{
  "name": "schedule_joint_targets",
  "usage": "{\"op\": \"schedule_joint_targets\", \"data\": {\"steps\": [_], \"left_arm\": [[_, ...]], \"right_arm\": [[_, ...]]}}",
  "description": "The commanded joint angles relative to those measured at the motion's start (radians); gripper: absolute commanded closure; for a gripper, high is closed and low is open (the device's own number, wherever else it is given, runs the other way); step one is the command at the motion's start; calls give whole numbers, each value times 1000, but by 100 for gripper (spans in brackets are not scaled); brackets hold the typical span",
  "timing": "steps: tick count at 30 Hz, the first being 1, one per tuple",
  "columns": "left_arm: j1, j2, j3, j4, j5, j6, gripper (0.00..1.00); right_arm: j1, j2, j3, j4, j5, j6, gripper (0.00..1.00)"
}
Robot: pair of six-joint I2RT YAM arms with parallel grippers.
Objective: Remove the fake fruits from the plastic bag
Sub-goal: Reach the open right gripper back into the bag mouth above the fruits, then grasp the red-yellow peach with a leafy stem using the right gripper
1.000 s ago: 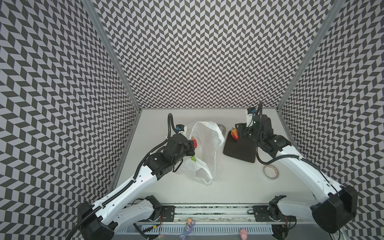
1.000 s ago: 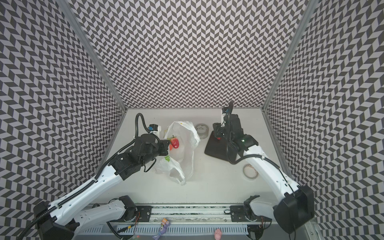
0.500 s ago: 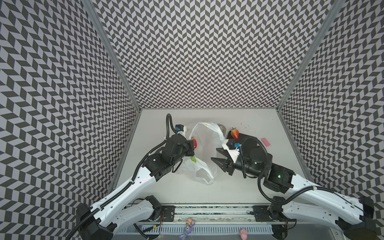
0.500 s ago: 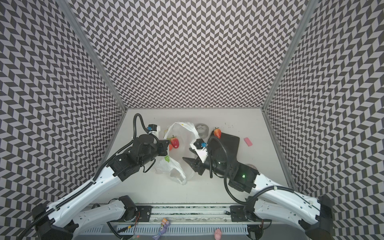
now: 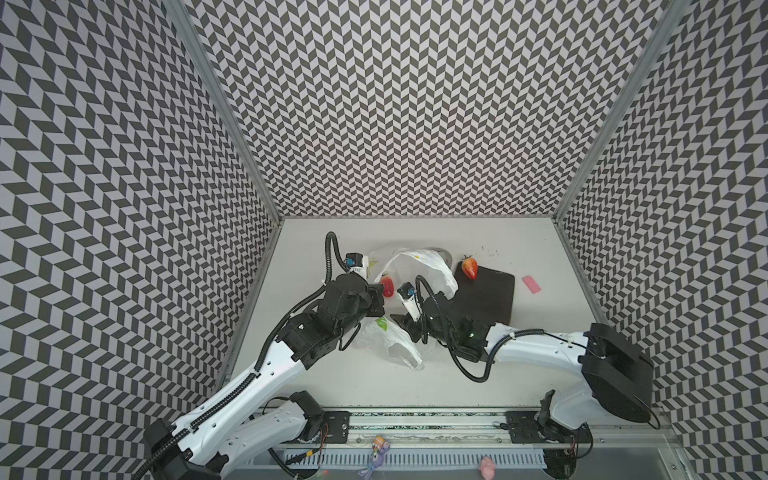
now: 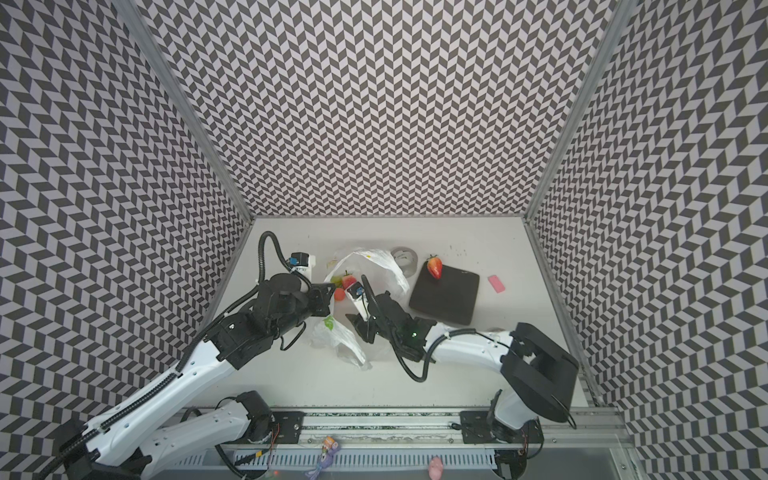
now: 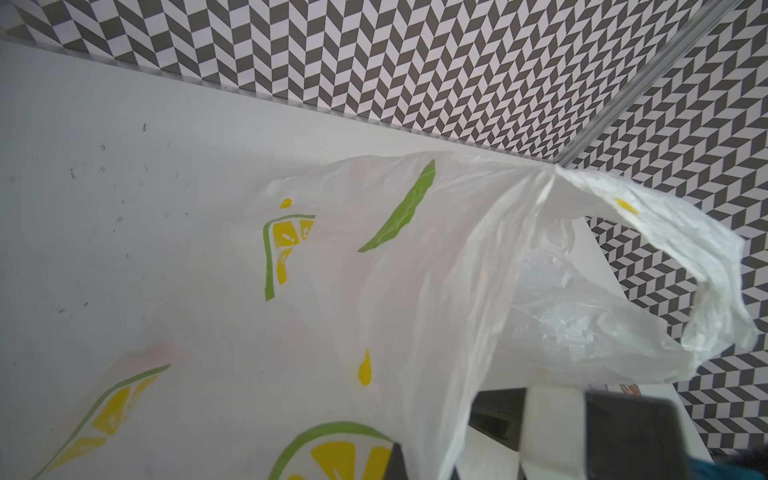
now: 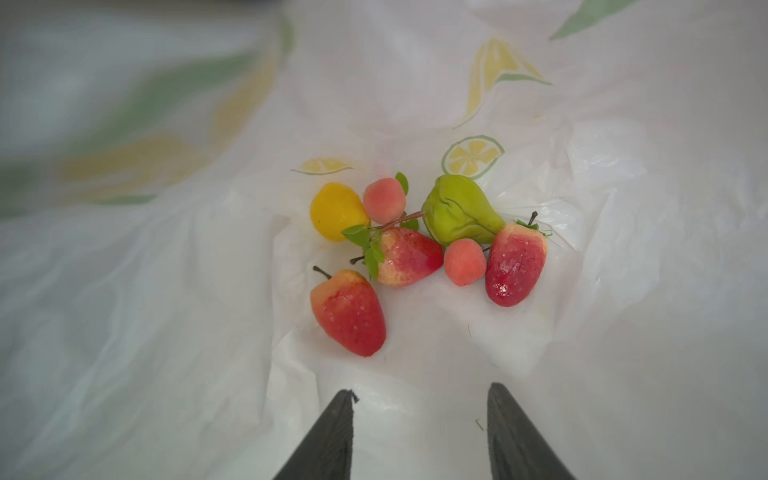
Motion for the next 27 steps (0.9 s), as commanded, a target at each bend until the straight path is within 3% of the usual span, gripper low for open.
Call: {"op": "schedule_joint_targets", "data": {"steps": [1, 15, 27], "left_arm": [[3, -31, -18, -49, -1, -37, 100], [4, -48, -16, -135, -19, -101, 100], [4, -29, -24, -105, 15, -106, 100]], "right_arm": [[-4, 82, 76, 120, 76, 97, 47], [-85, 381, 290, 39, 123, 393, 38], [-118, 537, 437, 60, 135, 420, 29]]}}
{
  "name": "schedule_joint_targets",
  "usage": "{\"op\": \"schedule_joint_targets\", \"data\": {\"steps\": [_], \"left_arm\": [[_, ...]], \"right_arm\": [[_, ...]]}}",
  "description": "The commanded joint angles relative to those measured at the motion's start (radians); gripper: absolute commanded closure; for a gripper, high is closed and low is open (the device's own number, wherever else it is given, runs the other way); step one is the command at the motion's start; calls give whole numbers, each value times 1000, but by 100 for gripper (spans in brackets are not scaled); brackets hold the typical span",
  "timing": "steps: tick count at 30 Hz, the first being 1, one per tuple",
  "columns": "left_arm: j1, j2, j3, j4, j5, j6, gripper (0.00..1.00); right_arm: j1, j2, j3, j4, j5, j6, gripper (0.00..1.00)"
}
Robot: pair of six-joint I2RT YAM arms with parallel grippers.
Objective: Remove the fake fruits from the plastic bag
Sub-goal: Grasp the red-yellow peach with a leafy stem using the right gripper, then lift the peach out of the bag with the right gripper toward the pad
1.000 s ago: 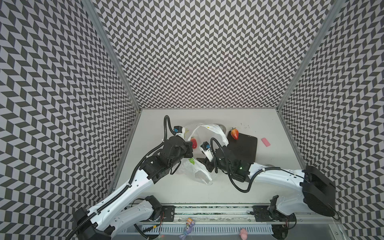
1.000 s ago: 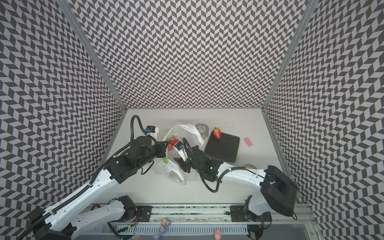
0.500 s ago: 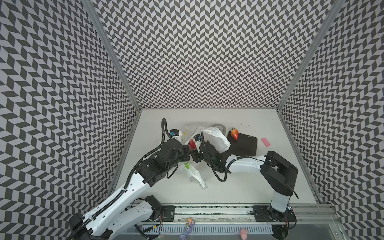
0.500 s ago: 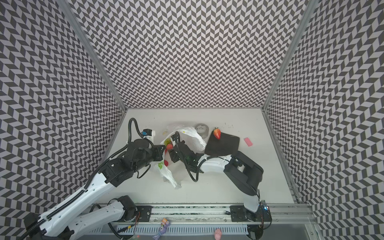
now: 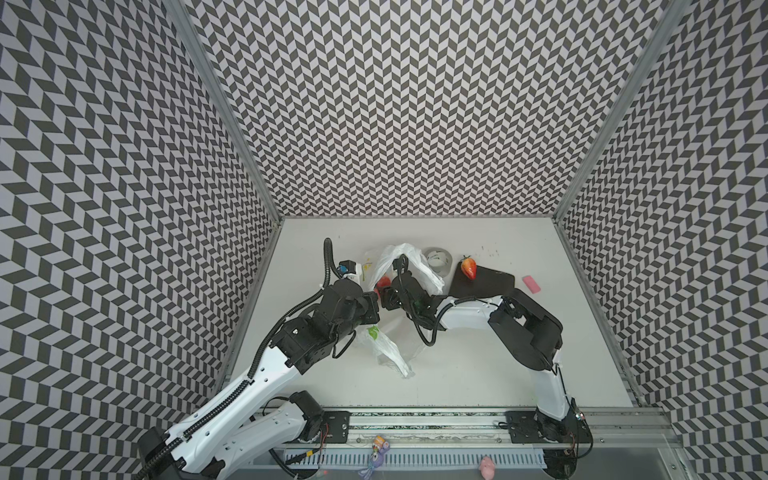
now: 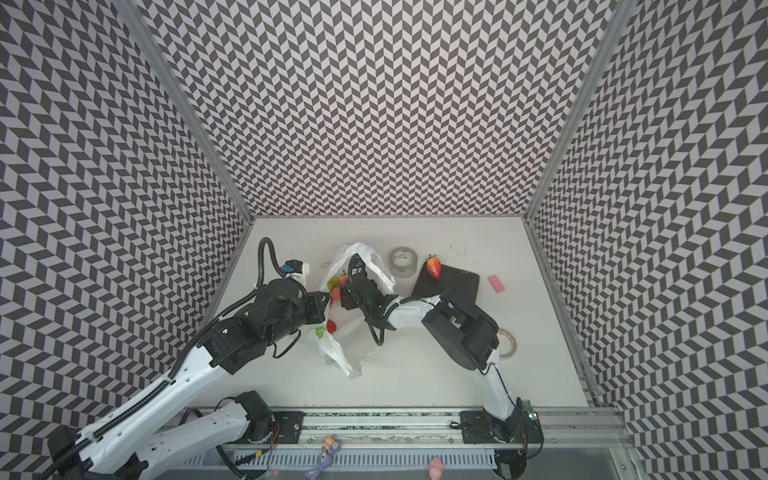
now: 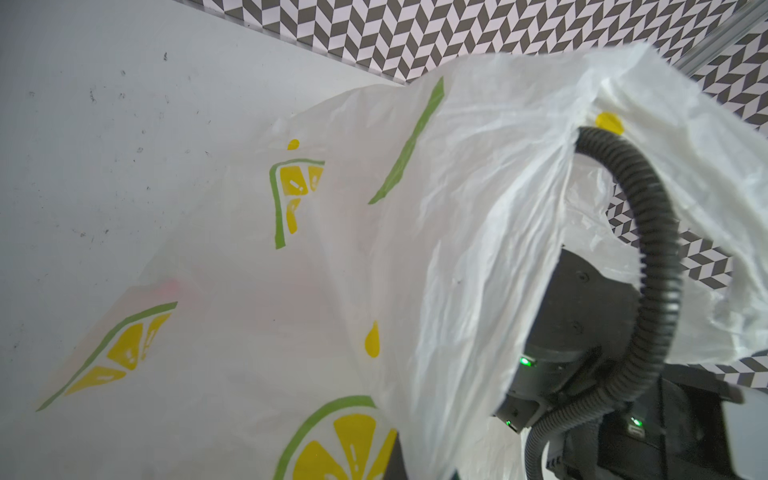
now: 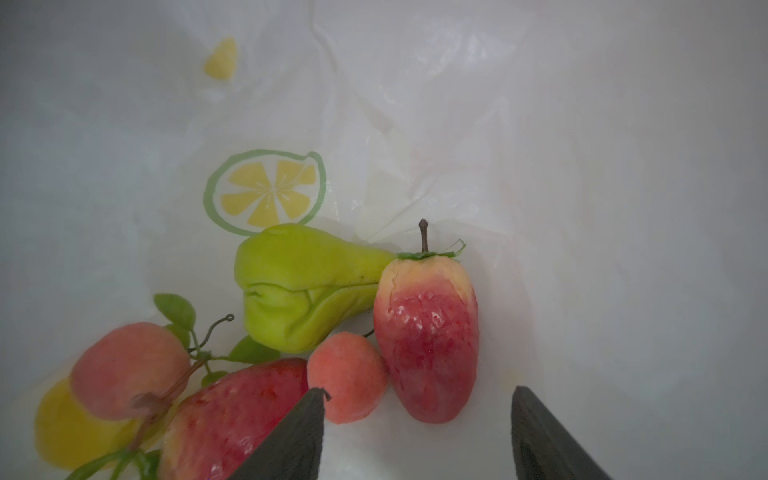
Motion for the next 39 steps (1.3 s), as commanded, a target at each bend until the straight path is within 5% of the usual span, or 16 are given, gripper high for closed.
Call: {"op": "schedule_joint_targets", "data": {"steps": [1, 22, 39], "left_arm": [[4, 2, -14, 8, 17, -11, 100], [2, 27, 13, 43, 48, 20, 100], [2, 26, 20, 77, 2, -15, 100]], "right_arm": [[-2, 44, 48, 51, 29, 29, 29], [-34, 284, 320, -88, 96, 78, 28], [-33, 198, 300, -114, -36, -25, 62]]}}
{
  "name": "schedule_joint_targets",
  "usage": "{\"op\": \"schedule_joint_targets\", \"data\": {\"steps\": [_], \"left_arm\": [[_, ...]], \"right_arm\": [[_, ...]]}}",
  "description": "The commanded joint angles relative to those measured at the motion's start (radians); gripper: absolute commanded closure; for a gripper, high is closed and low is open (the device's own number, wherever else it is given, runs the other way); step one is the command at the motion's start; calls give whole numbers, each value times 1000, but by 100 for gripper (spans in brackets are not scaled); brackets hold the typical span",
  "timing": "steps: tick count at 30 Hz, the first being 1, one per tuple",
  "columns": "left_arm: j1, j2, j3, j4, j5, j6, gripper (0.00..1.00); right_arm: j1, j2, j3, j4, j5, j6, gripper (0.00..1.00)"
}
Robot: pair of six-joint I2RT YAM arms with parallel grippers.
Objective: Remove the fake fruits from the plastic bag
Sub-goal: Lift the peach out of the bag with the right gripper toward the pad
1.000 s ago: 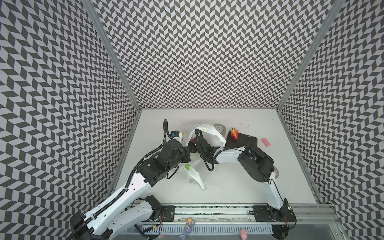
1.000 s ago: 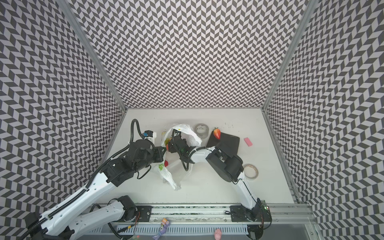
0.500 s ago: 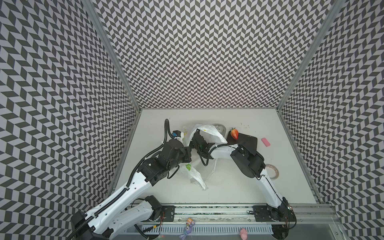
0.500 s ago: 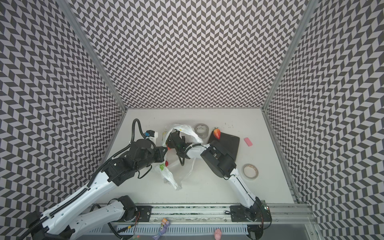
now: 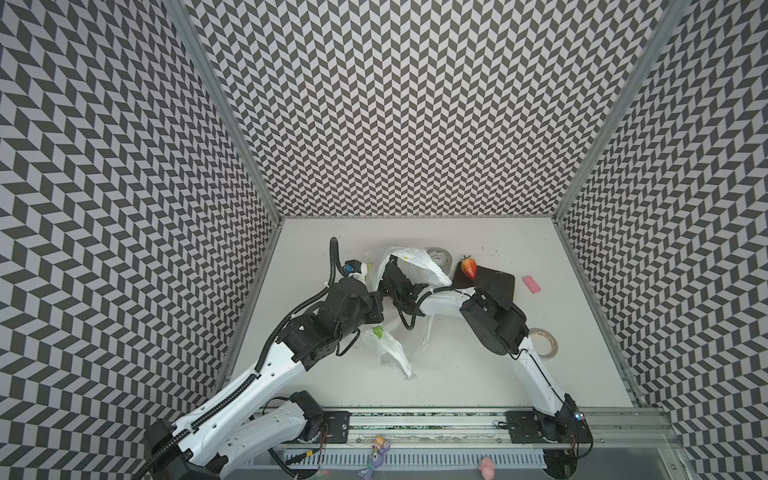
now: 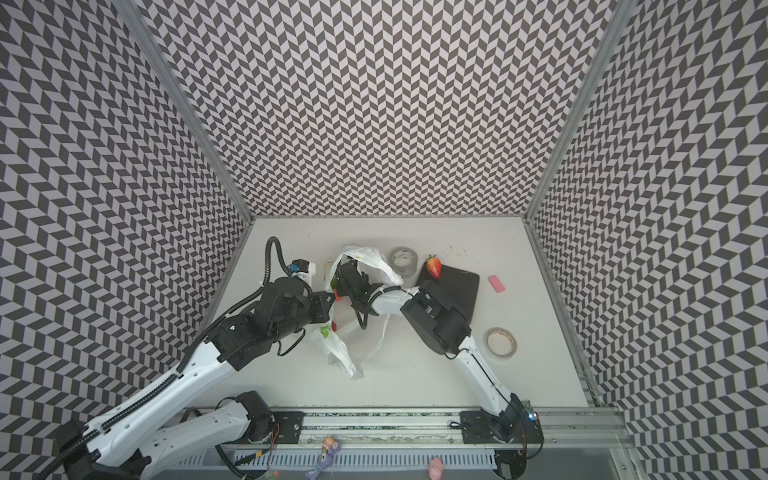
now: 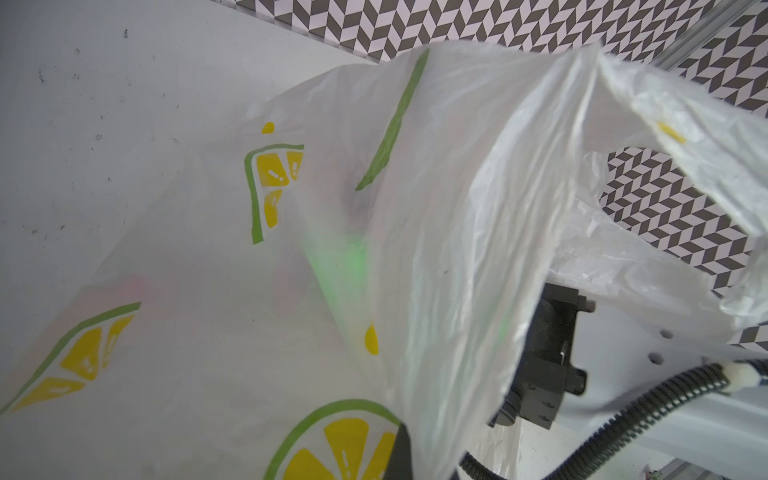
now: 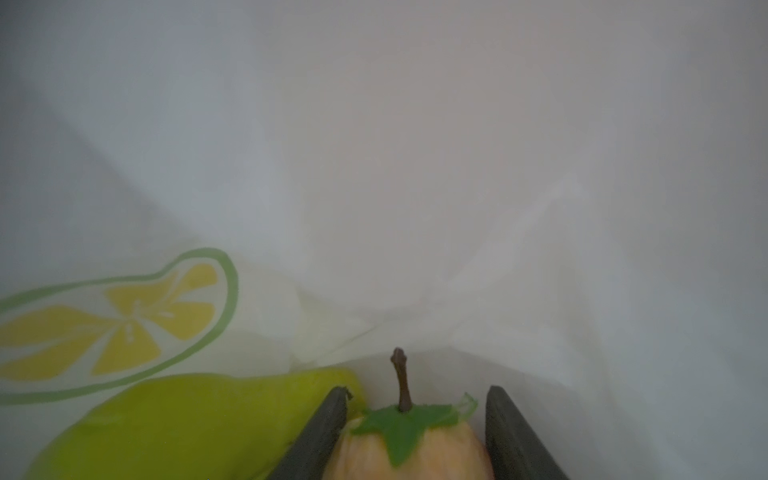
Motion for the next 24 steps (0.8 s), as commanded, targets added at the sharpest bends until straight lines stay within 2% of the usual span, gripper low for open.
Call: {"op": "schedule_joint_targets", "data": {"steps": [1, 9, 24], "left_arm": [[2, -8, 24, 37, -37, -15, 100], [4, 5, 30, 79, -82, -24, 100], [4, 20, 18, 159, -64, -4, 100]], "right_arm": [[6, -92, -59, 8, -74, -60, 63], [52, -315, -331, 189, -191, -130, 66], [121, -708, -718, 219, -281, -198, 67]]}}
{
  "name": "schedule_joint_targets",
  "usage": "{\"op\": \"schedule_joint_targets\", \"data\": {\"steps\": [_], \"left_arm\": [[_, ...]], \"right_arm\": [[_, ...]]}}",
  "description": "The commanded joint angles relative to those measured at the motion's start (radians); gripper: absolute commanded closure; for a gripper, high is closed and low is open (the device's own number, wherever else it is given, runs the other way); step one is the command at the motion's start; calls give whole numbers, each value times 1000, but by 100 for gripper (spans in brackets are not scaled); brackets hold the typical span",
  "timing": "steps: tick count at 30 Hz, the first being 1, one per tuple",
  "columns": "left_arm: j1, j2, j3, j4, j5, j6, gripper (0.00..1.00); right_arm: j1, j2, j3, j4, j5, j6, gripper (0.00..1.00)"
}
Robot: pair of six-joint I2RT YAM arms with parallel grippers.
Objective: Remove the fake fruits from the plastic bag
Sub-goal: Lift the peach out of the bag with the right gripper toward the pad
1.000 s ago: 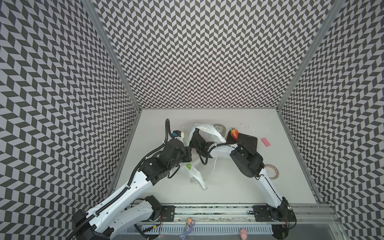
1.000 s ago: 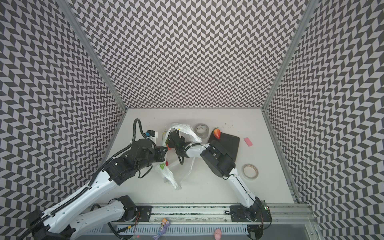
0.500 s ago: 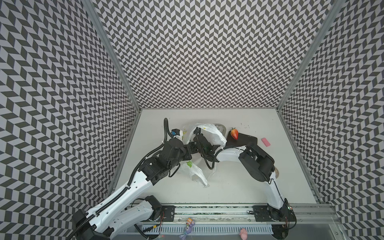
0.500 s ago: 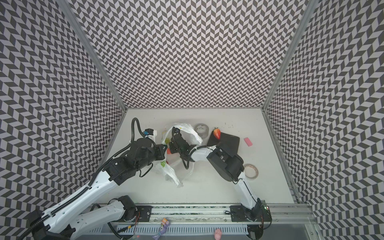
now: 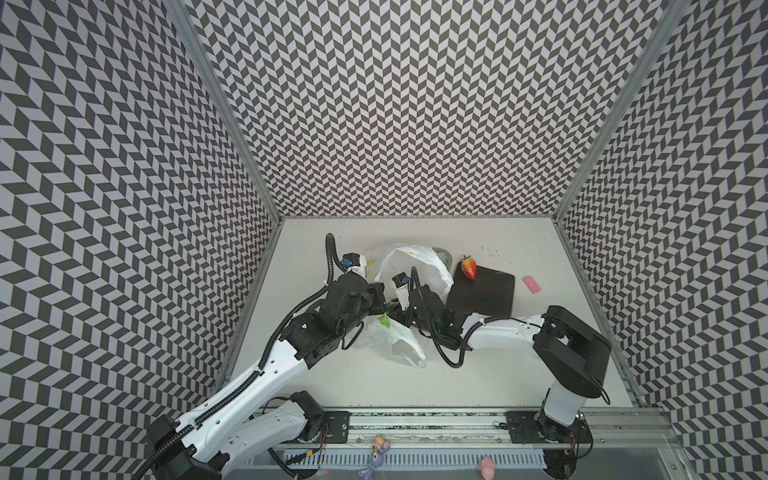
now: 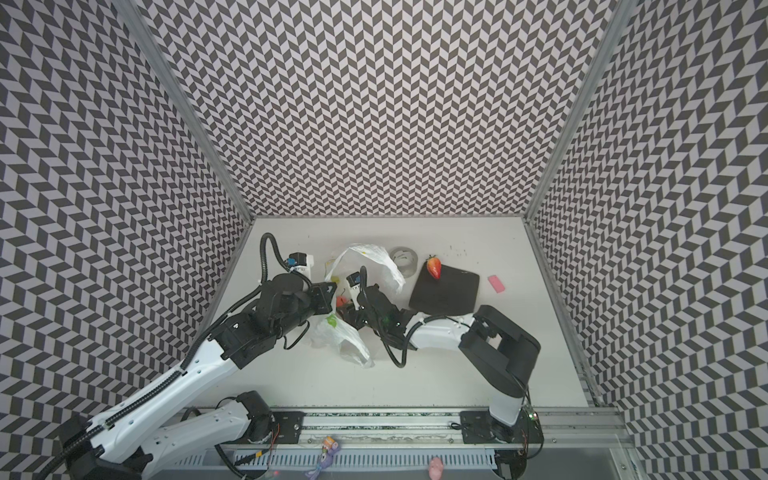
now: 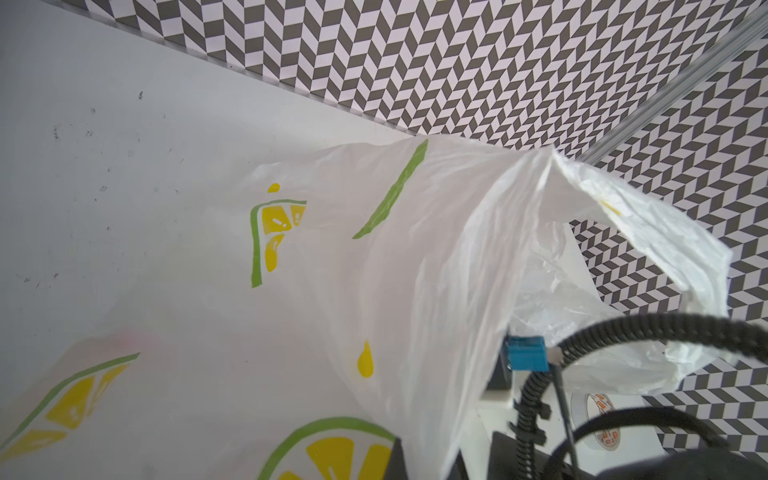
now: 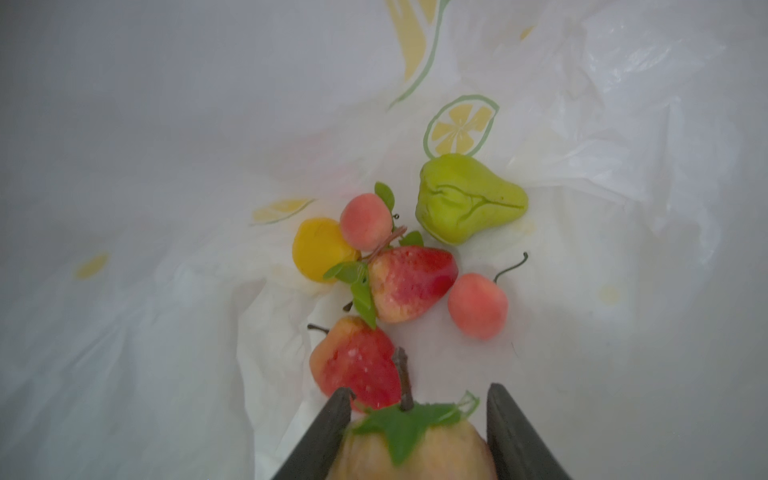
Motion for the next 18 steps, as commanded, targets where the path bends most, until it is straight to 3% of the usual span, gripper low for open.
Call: {"op": "schedule_joint_targets", "data": {"steps": [1, 12, 18], "left_arm": [[3, 0, 16, 36, -8, 3, 100], [4, -13, -10, 55, 11, 11, 100], [4, -12, -12, 60, 14, 13, 100]], "right_arm": [[11, -109, -65, 45, -24, -31, 67], [20, -470, -213, -131, -62, -187, 67], [20, -751, -282, -325, -41, -155, 67]]}}
